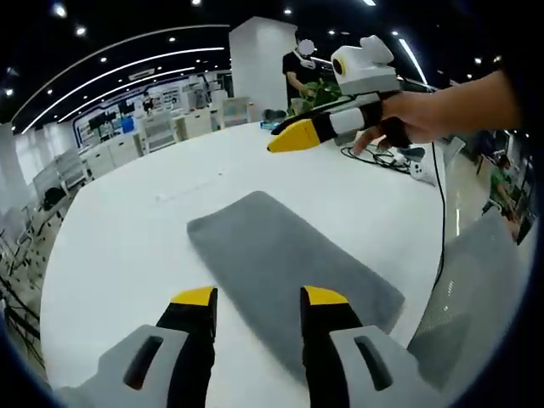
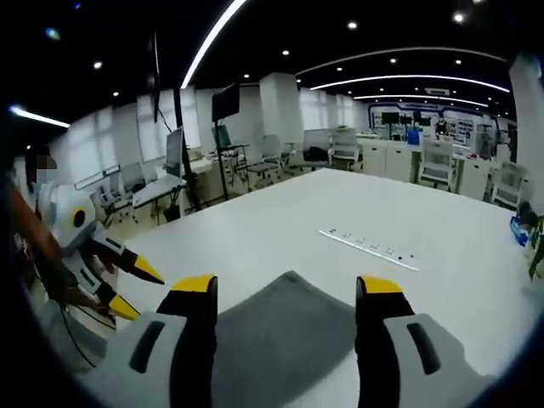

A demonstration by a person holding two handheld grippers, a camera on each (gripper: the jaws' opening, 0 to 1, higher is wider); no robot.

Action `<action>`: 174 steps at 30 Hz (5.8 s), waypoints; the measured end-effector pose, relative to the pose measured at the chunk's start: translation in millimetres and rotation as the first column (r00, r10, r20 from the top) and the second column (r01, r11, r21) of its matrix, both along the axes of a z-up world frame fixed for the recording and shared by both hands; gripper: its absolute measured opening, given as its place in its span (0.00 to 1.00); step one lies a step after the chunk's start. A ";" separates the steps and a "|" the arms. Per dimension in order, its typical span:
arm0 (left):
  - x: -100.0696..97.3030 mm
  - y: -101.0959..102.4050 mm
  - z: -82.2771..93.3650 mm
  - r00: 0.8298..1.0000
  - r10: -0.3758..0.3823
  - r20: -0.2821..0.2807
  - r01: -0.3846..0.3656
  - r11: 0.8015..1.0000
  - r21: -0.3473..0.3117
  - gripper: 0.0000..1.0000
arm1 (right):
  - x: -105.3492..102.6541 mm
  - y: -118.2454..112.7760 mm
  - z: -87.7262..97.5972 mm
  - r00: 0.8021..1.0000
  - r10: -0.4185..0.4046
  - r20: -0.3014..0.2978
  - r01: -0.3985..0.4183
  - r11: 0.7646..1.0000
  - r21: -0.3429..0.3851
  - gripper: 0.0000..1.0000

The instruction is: Fold the towel on the table until its edges align and the towel forms a compact rectangular stack.

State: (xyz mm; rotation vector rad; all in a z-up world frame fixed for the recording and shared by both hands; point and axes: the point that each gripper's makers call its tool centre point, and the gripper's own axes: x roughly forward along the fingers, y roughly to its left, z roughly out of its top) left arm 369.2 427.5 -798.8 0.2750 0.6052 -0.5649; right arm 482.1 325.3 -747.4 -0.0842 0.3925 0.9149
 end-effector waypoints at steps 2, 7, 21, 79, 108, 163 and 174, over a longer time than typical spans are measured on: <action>0.9 0.4 -1.2 1.000 -0.006 -0.002 0.006 1.000 0.007 0.40 | -4.7 -3.0 -8.1 1.000 -0.001 -0.014 0.001 1.000 -0.017 0.63; 4.4 2.4 -7.6 1.000 -0.023 -0.009 0.023 0.999 0.023 0.39 | -11.2 -7.7 -20.4 1.000 -0.002 -0.028 0.001 1.000 -0.027 0.60; 8.6 -3.7 -31.7 0.996 -0.080 -0.047 0.081 0.996 0.034 0.34 | -44.1 -21.5 -62.6 0.997 0.021 -0.071 -0.029 0.993 -0.112 0.44; -10.3 -22.6 -107.5 0.949 -0.227 -0.218 0.262 0.953 0.150 0.17 | -115.8 -43.4 -163.4 0.948 0.245 -0.204 -0.310 0.861 -0.403 0.17; -7.6 -99.9 -108.4 0.938 -0.279 -0.206 0.312 0.938 0.151 0.17 | -116.6 -116.5 -165.4 0.951 0.232 -0.203 -0.301 0.835 -0.460 0.17; -40.4 -136.5 -66.4 0.913 -0.394 -0.108 0.400 0.916 0.037 0.29 | -146.4 -121.4 -121.1 0.948 0.311 -0.073 -0.318 0.904 -0.284 0.39; -61.2 -140.8 -68.8 0.883 -0.459 -0.100 0.466 0.882 0.071 0.40 | -160.9 -121.5 -117.4 0.941 0.332 -0.069 -0.338 0.909 -0.244 0.44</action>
